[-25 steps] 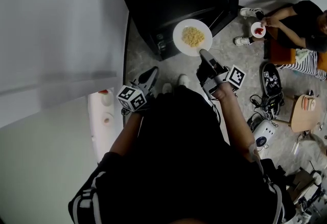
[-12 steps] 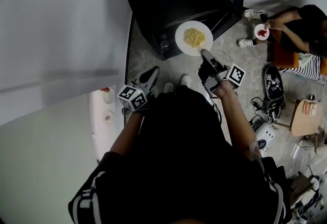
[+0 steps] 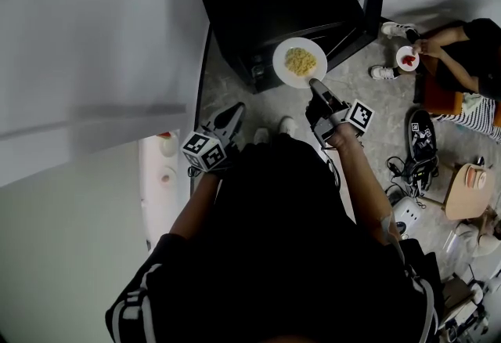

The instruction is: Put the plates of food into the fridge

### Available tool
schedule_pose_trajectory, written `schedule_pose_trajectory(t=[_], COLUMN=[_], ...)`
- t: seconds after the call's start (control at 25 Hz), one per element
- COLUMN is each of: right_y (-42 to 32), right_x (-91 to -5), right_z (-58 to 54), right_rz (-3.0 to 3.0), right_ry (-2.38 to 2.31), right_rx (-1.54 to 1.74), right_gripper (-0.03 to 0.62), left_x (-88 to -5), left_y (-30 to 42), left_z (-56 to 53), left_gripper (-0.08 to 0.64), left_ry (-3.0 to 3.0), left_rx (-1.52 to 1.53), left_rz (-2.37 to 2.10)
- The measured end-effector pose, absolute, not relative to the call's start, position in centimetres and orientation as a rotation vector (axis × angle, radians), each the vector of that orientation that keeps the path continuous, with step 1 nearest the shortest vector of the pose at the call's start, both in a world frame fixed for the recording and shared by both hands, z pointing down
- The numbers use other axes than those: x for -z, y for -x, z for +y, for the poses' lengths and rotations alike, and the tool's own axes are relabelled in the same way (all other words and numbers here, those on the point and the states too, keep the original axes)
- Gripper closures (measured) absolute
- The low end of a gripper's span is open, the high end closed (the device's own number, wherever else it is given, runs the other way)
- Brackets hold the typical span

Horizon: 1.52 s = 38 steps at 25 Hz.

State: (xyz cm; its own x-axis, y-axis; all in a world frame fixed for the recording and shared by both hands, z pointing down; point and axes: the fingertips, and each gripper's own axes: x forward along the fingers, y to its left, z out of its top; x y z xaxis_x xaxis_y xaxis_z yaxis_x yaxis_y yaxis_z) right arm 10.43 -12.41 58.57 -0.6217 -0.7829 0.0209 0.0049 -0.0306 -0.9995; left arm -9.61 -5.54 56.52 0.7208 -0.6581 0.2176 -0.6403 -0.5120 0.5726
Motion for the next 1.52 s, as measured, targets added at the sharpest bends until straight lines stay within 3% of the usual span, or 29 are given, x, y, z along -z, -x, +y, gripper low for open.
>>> schedule_pose_trajectory(t=[1.52], right_y=[-9.8], right_x=[-64.3], right_z=[-17.5], right_rz=[1.659], right_ry=[0.866], right_rx=[1.799], right_gripper=[0.546], left_x=[-56.9], left_y=[9.8], left_z=[-7.1], left_gripper=[0.538], left_ry=[-2.227], left_rx=[0.039], left_rz=[-1.075])
